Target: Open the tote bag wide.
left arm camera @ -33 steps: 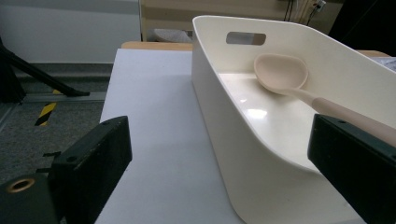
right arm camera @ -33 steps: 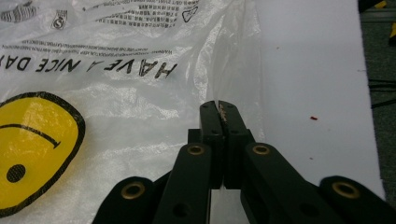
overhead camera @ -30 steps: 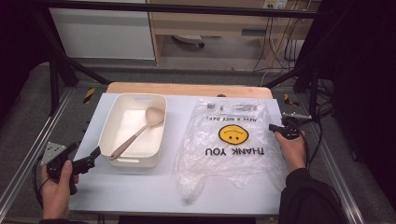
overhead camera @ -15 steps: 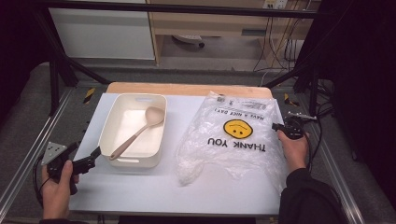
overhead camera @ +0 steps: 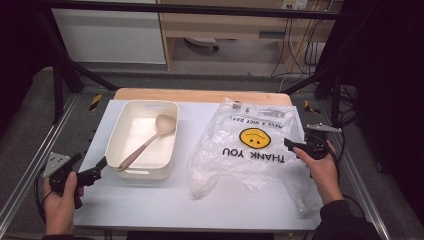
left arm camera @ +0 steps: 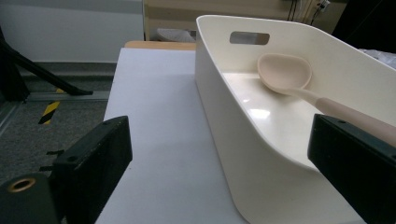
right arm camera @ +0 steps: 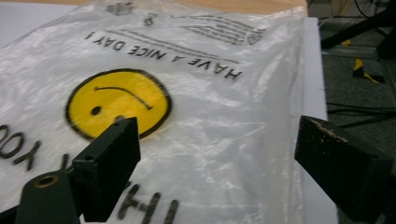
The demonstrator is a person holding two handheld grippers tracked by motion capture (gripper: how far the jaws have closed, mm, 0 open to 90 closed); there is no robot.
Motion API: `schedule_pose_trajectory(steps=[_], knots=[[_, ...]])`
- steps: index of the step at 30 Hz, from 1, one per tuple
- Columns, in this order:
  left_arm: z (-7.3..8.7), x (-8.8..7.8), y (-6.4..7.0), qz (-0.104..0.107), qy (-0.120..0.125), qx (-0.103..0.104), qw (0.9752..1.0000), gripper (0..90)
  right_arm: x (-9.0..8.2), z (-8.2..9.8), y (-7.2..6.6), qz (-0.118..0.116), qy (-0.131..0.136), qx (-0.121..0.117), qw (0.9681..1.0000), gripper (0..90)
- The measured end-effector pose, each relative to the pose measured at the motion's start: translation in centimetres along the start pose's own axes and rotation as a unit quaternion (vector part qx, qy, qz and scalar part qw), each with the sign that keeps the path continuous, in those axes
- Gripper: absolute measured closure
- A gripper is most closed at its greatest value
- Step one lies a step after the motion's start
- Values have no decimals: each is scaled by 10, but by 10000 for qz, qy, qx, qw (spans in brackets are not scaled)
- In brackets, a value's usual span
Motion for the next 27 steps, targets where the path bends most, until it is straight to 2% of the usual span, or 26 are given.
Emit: schedule_pose_trajectory(steps=[1, 2, 3, 4, 5, 6, 7, 8, 10, 11, 12, 13, 16, 19, 20, 21, 22, 24, 25, 26, 27], knots=[[0, 0, 0, 3, -4, -3, 10000, 62, -5, 2, -12, -100, 36, -94, 9999, 121], [0, 0, 0, 1, -6, -2, 10000, 62, -5, 2, -12, -100, 36, -94, 9999, 121], [0, 0, 0, 0, -6, -1, 10000, 62, -9, 4, -24, -217, 29, -203, 9996, 106], [0, 0, 0, 2, -1, -3, 10000, 62, -9, 4, -24, -217, 29, -203, 9996, 106], [0, 0, 1, 5, 18, -18, 10000, 63, -12, 6, -37, -382, 71, -210, 9990, 94], [-1, 0, 1, 7, 26, -12, 10000, 63, -12, 6, -37, -382, 71, -210, 9990, 94], [0, 0, 1, 6, 23, -11, 10000, 62, -13, 8, -43, -478, 56, -199, 9986, 89], [0, 0, 1, 2, 11, -4, 10000, 62, -14, 12, -56, -631, 32, -251, 9977, 82], [0, 0, 0, -7, -9, 16, 10000, 63, -15, 16, -68, -760, 3, -383, 9964, 79], [0, 0, 0, -7, -7, 8, 10000, 63, -15, 16, -68, -760, 3, -383, 9964, 79], [0, 0, 0, -12, -4, 12, 10000, 62, -14, 20, -80, -878, -12, -442, 9952, 76], [0, 0, 0, -16, -7, 21, 10000, 62, -14, 20, -80, -878, -12, -442, 9952, 76], [1, 0, 0, -19, -7, 11, 10000, 63, -15, 25, -96, -1008, -33, -570, 9933, 77], [0, 0, 0, -9, -9, 17, 10000, 62, -17, 29, -115, -1211, -48, -706, 9901, 78], [0, 0, 0, -4, -8, 20, 10000, 62, -18, 33, -128, -1327, -79, -814, 9878, 78], [0, 0, 0, -4, -8, 20, 10000, 63, -18, 33, -128, -1327, -79, -814, 9878, 78], [0, 0, 0, -5, 5, 5, 10000, 62, -18, 39, -141, -1440, -145, -938, 9850, 76], [0, 0, 0, -1, -4, 7, 10000, 63, -18, 43, -154, -1566, -187, -1063, 9817, 75], [0, 0, 0, 0, -7, 9, 10000, 63, -18, 43, -154, -1566, -187, -1063, 9817, 75], [0, 0, 0, -1, -9, 9, 10000, 62, -18, 47, -166, -1680, -243, -1157, 9787, 73], [0, 0, 0, -11, -6, 22, 10000, 62, -18, 48, -172, -1759, -231, -1189, 9769, 73]])
Point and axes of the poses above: each handheld gripper's, and its own axes: x roughly forward along the jaws, z roughly out of its underside, y roughly to its right, the point moved 7 cm from there along x, roughly forward along the jaws, and after that the axes turned 4 degrees about -x, right-handed, at the moved point
